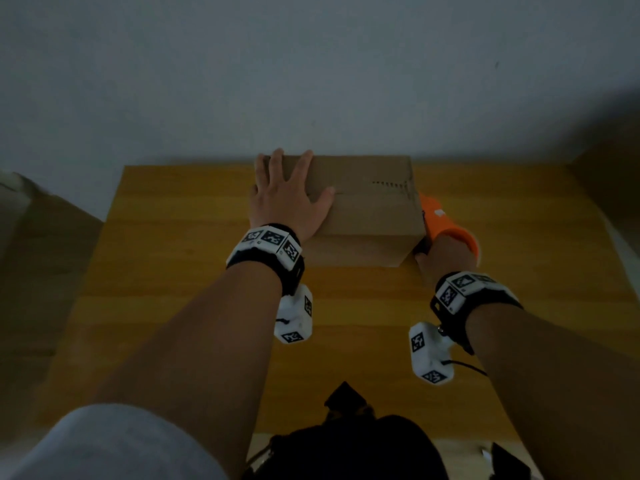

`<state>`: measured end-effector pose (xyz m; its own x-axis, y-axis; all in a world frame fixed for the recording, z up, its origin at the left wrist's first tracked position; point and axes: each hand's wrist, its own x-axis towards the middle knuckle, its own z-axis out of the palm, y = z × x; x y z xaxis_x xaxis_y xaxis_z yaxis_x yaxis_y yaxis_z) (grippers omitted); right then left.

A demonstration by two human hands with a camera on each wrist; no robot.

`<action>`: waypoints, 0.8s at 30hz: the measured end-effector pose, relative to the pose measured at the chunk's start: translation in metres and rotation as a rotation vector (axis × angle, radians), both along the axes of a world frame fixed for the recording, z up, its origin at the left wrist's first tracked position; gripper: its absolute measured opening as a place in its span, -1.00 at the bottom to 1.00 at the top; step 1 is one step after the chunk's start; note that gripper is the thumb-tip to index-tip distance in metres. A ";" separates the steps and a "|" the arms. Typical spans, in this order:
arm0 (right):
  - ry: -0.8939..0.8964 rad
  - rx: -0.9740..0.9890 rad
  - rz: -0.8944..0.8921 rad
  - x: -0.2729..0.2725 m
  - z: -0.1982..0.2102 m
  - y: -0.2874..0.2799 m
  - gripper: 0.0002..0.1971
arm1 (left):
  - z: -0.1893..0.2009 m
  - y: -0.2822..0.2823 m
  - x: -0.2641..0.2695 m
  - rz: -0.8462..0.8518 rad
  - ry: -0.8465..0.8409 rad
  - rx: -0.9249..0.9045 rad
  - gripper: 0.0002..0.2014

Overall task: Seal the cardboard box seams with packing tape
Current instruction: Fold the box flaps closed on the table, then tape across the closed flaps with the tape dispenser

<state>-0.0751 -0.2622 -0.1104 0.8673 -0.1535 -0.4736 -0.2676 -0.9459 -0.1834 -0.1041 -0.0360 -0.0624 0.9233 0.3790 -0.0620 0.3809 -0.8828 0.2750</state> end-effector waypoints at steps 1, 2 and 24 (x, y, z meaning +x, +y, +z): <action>0.015 -0.020 0.005 -0.002 -0.001 0.001 -0.71 | 0.000 0.000 0.000 0.000 -0.003 0.005 -0.29; 0.022 -0.035 0.018 -0.004 -0.001 0.003 -0.70 | 0.000 0.000 0.000 0.001 -0.002 0.011 -0.29; -0.204 0.026 -0.027 0.007 0.096 -0.015 -0.84 | 0.054 -0.015 0.013 -0.047 0.228 0.053 -0.23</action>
